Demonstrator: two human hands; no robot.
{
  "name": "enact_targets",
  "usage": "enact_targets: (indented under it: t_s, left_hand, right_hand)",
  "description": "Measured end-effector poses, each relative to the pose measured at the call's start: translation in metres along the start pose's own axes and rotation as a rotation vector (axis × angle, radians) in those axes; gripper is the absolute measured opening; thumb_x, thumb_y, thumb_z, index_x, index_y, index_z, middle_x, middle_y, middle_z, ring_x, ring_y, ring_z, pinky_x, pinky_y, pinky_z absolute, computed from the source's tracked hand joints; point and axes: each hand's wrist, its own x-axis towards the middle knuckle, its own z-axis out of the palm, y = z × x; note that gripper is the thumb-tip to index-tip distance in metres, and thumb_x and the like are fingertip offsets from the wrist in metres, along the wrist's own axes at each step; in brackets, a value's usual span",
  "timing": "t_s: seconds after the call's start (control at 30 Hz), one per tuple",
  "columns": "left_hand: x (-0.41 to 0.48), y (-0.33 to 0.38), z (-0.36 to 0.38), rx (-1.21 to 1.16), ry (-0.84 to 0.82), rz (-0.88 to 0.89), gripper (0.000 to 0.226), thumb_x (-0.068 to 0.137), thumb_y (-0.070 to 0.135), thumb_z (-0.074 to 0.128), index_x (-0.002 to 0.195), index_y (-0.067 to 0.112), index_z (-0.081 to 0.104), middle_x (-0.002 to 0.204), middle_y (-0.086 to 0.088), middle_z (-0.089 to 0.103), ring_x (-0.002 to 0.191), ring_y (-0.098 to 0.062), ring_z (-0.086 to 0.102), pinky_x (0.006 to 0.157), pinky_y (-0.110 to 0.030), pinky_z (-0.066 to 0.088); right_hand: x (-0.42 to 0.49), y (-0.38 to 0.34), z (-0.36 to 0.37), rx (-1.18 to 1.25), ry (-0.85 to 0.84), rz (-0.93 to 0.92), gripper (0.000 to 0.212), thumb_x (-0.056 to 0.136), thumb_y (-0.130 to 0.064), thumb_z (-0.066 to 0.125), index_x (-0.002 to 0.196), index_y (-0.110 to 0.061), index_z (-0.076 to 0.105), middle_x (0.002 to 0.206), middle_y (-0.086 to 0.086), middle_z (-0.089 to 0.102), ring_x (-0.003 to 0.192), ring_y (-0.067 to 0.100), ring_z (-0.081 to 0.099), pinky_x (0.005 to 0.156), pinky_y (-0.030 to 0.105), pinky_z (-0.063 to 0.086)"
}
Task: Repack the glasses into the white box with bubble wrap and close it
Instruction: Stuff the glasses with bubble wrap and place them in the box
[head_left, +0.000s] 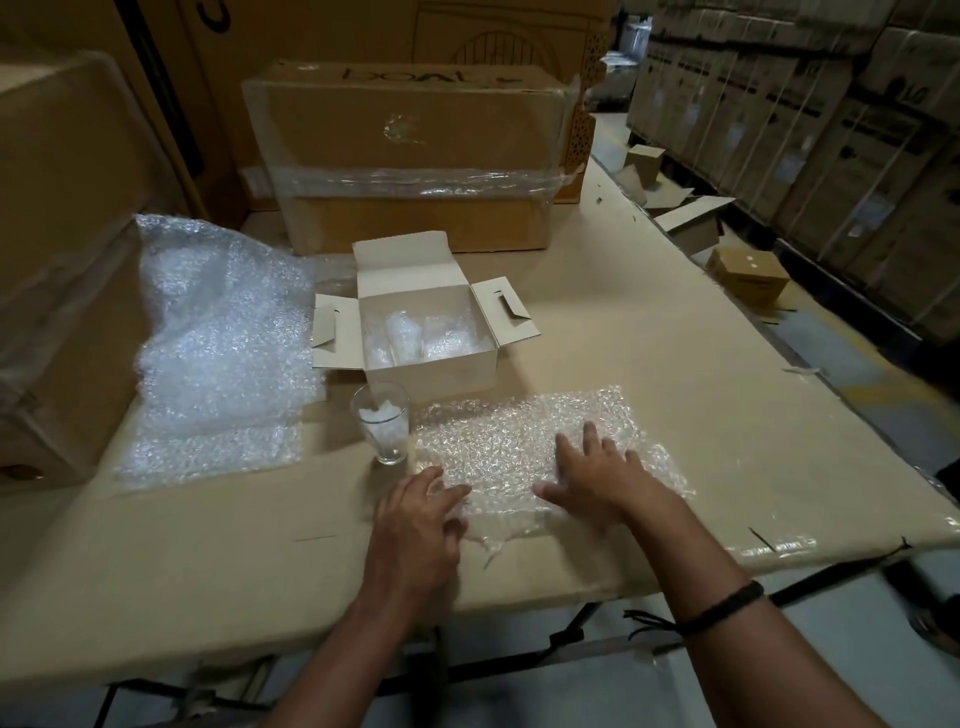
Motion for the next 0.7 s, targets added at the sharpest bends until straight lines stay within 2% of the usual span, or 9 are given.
enact_targets:
  t_s: [0.07,0.17,0.27,0.33,0.4,0.43,0.5,0.57,0.7]
  left_hand:
    - [-0.001,0.001,-0.003,-0.023,0.083,-0.014,0.044,0.059,0.009,0.083,0.098,0.027,0.075,0.115,-0.001,0.067,0.098,-0.028,0.062,0.081,-0.042,0.050]
    - [-0.003,0.004,-0.006,-0.100,0.260,-0.029,0.042,0.058,-0.001,0.080,0.093,0.021,0.075,0.108,0.002,0.066,0.091,-0.025,0.059,0.075,-0.034,0.050]
    - [-0.003,0.008,-0.008,-0.238,0.387,-0.010,0.044,0.060,-0.019,0.066,0.091,0.011,0.074,0.100,0.003,0.063,0.090,-0.016,0.059,0.076,-0.023,0.048]
    - [-0.003,0.009,-0.009,-0.290,0.429,-0.016,0.047,0.059,-0.023,0.061,0.092,0.008,0.073,0.096,0.002,0.064,0.088,-0.011,0.059,0.079,-0.011,0.042]
    - [-0.002,0.010,-0.012,-0.326,0.453,-0.018,0.051,0.058,-0.025,0.060,0.095,0.008,0.072,0.096,-0.002,0.066,0.087,-0.015,0.062,0.080,-0.007,0.040]
    - [-0.001,0.010,-0.013,-0.341,0.466,0.002,0.051,0.059,-0.025,0.059,0.097,0.007,0.071,0.096,-0.002,0.066,0.088,-0.016,0.062,0.081,-0.007,0.040]
    - [-0.001,0.013,-0.014,-0.361,0.501,0.059,0.051,0.064,-0.020,0.058,0.106,0.007,0.066,0.101,-0.001,0.062,0.090,-0.016,0.059,0.084,-0.011,0.042]
    - [-0.002,0.018,-0.013,-0.412,0.538,0.080,0.049,0.074,-0.013,0.061,0.118,0.008,0.057,0.114,0.001,0.051,0.094,-0.016,0.057,0.086,-0.018,0.047]
    - [0.000,0.010,-0.002,-0.447,0.383,0.059,0.052,0.078,-0.002,0.070,0.123,0.016,0.051,0.114,0.009,0.046,0.098,-0.011,0.054,0.087,-0.029,0.049]
  right_hand:
    - [0.003,-0.002,0.011,0.008,-0.010,-0.004,0.090,0.092,-0.066,0.036,0.154,-0.021,-0.010,0.157,0.020,-0.020,0.146,0.040,-0.014,0.117,0.056,-0.004]
    - [0.003,-0.006,0.014,0.017,0.198,-0.069,0.076,0.097,-0.058,0.034,0.155,-0.021,0.001,0.161,0.015,-0.009,0.148,0.033,-0.009,0.119,0.053,-0.003]
    - [-0.004,-0.017,0.011,0.095,0.441,-0.240,0.062,0.097,-0.058,0.036,0.149,-0.024,0.031,0.159,0.004,0.025,0.144,0.025,0.022,0.118,0.045,0.020]
    - [-0.015,-0.025,0.011,0.161,0.433,-0.380,0.068,0.088,-0.070,0.037,0.140,-0.027,0.047,0.146,-0.002,0.045,0.130,0.020,0.040,0.108,0.039,0.034]
    - [-0.022,-0.033,0.015,0.079,0.376,-0.435,0.085,0.073,-0.085,0.033,0.136,-0.031,0.050,0.138,-0.006,0.051,0.120,0.018,0.045,0.101,0.038,0.037]
    - [-0.021,-0.037,0.019,0.026,0.378,-0.432,0.082,0.072,-0.084,0.035,0.133,-0.032,0.054,0.134,-0.007,0.054,0.116,0.019,0.048,0.097,0.037,0.039]
    - [-0.014,-0.041,0.028,0.064,0.464,-0.412,0.045,0.086,-0.057,0.050,0.117,-0.029,0.065,0.120,-0.004,0.063,0.105,0.021,0.057,0.087,0.036,0.045]
    - [-0.010,-0.041,0.030,0.363,0.521,-0.326,0.018,0.087,-0.022,0.058,0.101,-0.021,0.069,0.101,0.000,0.070,0.089,0.020,0.065,0.075,0.031,0.051]
    - [-0.015,-0.029,0.015,1.298,0.407,-0.094,0.030,0.085,0.009,0.041,0.084,-0.014,0.060,0.080,0.015,0.070,0.059,0.018,0.063,0.045,0.021,0.043]
